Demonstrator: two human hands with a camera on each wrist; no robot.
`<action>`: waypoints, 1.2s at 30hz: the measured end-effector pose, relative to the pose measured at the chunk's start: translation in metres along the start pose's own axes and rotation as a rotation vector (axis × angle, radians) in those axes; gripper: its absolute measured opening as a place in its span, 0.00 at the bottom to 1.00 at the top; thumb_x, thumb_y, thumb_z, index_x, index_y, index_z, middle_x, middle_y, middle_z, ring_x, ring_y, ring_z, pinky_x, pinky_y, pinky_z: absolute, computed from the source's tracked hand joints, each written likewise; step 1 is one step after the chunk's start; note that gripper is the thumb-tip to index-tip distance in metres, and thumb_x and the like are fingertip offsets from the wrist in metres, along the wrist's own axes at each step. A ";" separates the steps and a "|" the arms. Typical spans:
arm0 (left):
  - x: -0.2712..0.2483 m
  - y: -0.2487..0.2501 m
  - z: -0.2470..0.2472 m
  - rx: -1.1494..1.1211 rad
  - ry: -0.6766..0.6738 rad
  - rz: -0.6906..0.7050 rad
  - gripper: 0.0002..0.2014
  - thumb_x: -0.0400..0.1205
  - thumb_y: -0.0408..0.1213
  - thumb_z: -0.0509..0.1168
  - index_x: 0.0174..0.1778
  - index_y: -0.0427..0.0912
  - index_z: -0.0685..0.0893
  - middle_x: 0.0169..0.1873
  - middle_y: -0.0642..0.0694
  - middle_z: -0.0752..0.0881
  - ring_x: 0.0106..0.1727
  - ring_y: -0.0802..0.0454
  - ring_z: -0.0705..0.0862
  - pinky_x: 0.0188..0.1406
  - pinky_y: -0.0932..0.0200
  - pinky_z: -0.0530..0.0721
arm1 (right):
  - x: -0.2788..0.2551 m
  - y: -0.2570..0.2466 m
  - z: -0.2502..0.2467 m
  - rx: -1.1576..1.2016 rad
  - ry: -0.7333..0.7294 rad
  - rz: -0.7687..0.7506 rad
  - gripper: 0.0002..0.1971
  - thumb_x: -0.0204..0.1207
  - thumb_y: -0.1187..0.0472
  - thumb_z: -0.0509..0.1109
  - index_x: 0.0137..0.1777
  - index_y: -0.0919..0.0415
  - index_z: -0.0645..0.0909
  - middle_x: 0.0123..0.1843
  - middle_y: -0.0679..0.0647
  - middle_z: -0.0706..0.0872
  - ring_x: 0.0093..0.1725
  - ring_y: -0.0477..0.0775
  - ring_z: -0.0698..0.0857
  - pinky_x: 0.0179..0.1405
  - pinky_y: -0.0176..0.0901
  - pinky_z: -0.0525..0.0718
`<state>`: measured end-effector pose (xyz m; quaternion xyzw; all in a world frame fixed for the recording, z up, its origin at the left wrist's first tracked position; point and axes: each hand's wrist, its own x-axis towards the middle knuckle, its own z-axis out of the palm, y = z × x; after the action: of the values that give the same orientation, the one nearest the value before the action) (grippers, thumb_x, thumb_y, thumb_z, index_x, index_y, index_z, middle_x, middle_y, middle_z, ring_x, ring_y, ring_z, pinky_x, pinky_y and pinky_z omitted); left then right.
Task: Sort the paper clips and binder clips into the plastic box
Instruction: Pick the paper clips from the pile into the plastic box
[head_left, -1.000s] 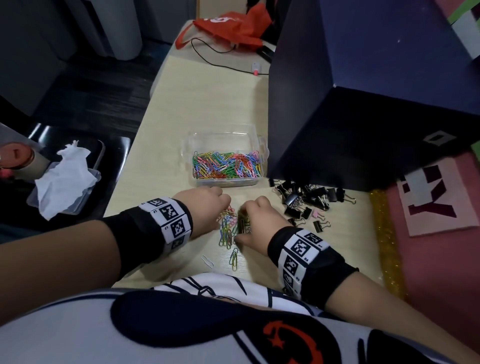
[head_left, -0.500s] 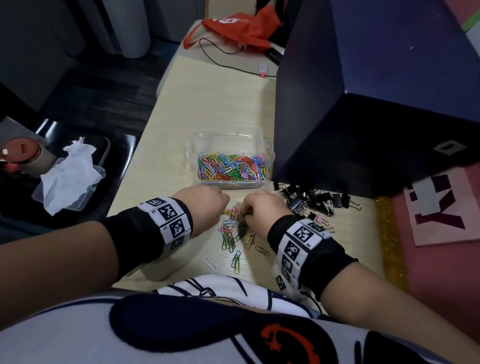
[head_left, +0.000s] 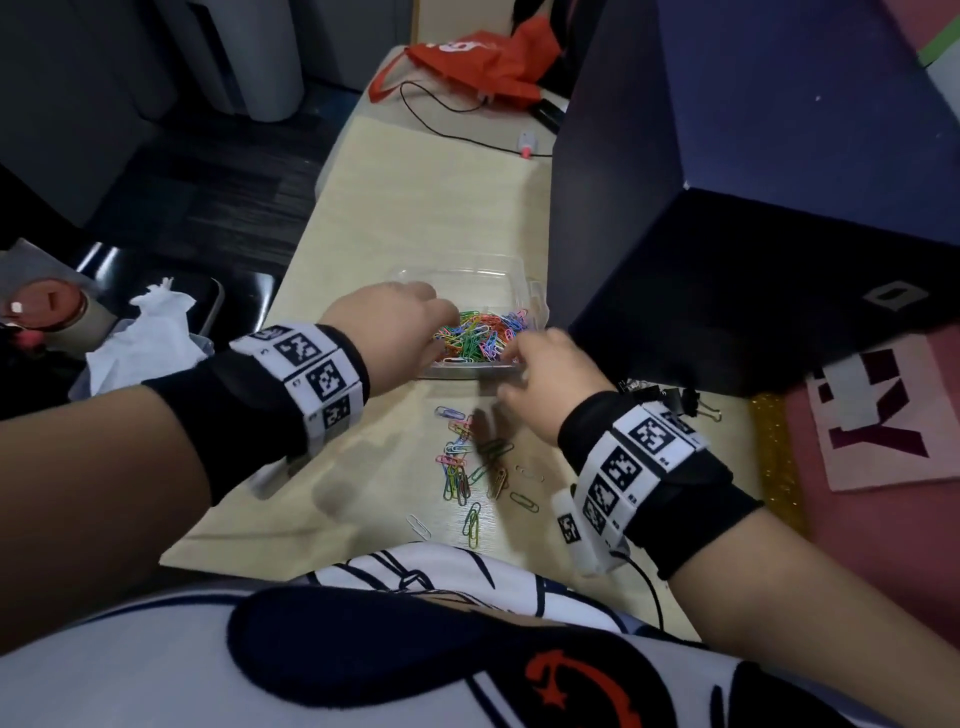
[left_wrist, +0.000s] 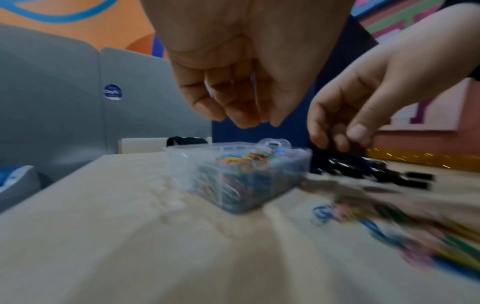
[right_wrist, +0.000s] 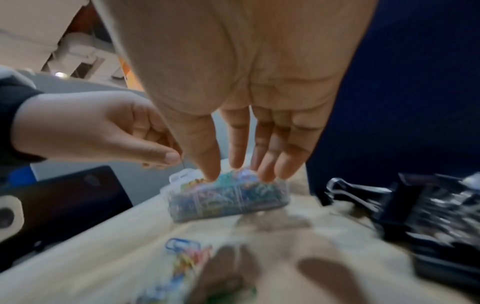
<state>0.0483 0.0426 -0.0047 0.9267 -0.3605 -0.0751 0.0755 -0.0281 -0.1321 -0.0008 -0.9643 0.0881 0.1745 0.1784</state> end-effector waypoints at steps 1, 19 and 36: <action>-0.004 0.003 0.005 0.017 -0.013 0.028 0.14 0.83 0.44 0.59 0.64 0.49 0.80 0.57 0.44 0.81 0.58 0.40 0.82 0.52 0.50 0.82 | -0.004 0.005 0.007 -0.048 -0.070 0.003 0.18 0.76 0.54 0.70 0.65 0.53 0.76 0.65 0.56 0.75 0.63 0.58 0.79 0.64 0.44 0.75; -0.024 0.020 0.061 0.135 -0.358 0.058 0.09 0.83 0.37 0.56 0.53 0.46 0.80 0.51 0.45 0.81 0.53 0.44 0.82 0.48 0.53 0.80 | -0.041 0.033 0.068 -0.158 -0.111 -0.269 0.20 0.77 0.70 0.61 0.66 0.54 0.76 0.64 0.56 0.74 0.66 0.59 0.72 0.59 0.49 0.77; -0.014 0.021 0.007 -0.113 -0.008 -0.007 0.08 0.80 0.38 0.61 0.51 0.42 0.82 0.49 0.41 0.81 0.50 0.38 0.82 0.48 0.50 0.78 | -0.003 -0.006 -0.004 0.277 0.293 -0.058 0.10 0.74 0.61 0.71 0.54 0.52 0.86 0.55 0.50 0.86 0.54 0.51 0.85 0.60 0.39 0.79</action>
<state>0.0230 0.0362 -0.0065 0.9219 -0.3527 -0.0993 0.1261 -0.0286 -0.1274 0.0055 -0.9478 0.1087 0.0135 0.2993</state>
